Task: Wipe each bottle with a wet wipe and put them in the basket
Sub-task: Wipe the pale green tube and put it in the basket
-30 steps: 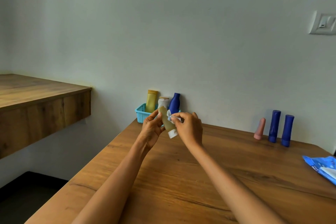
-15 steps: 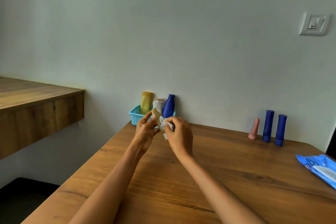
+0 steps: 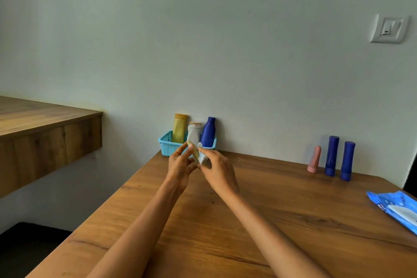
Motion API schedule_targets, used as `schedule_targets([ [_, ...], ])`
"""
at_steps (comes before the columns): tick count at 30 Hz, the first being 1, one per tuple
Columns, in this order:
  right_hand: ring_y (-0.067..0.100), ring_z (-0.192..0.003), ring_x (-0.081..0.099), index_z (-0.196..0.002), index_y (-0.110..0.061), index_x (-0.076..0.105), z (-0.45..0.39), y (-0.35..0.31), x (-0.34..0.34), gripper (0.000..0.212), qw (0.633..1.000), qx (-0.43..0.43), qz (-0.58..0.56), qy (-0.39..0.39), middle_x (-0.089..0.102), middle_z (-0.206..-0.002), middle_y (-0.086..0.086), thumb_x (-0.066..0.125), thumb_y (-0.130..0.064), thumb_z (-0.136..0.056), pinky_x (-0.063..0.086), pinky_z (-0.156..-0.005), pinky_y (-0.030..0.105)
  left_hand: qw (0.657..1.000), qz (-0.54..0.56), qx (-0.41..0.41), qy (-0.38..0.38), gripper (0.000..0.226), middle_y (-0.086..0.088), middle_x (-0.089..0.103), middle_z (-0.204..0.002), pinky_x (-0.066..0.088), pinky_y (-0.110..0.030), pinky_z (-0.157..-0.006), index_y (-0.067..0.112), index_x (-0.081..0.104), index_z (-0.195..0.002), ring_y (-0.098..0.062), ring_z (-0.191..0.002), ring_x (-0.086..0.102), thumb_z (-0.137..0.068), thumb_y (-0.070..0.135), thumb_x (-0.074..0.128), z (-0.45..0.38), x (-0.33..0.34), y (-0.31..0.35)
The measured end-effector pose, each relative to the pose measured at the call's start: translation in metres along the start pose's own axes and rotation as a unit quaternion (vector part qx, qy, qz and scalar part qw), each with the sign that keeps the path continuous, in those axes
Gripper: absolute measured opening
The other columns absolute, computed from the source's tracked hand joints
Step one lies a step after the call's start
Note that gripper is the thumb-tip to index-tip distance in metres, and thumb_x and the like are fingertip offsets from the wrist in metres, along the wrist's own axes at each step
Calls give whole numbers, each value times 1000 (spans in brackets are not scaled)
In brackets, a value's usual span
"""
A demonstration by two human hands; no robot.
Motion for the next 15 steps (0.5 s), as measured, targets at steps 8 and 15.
schedule_targets([
  [8, 14, -81, 63, -104, -9, 66, -3, 35, -6, 20, 867, 238, -438, -19, 68, -97, 8, 63, -18, -86, 50, -69, 23, 999, -23, -19, -26, 23, -8, 70, -91, 59, -29, -61, 10, 63, -102, -19, -75, 70, -90, 29, 57, -3, -2, 4],
  [15, 15, -71, 66, -103, -2, 63, 15, 37, 16, 31, 658, 294, -688, -89, 67, -90, 13, 67, -20, -79, 55, -57, 24, 992, -27, -30, -122, 69, -9, 71, -95, 57, -36, -76, 15, 65, -96, -22, -88, 69, -42, 49, 91, 4, 8, 9],
])
Point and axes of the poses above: each hand's wrist, its own z-axis away from the middle knuckle, its own x-axis out of the palm, y = z × x, the point moved 8 cm from there along -z, towards the middle knuckle
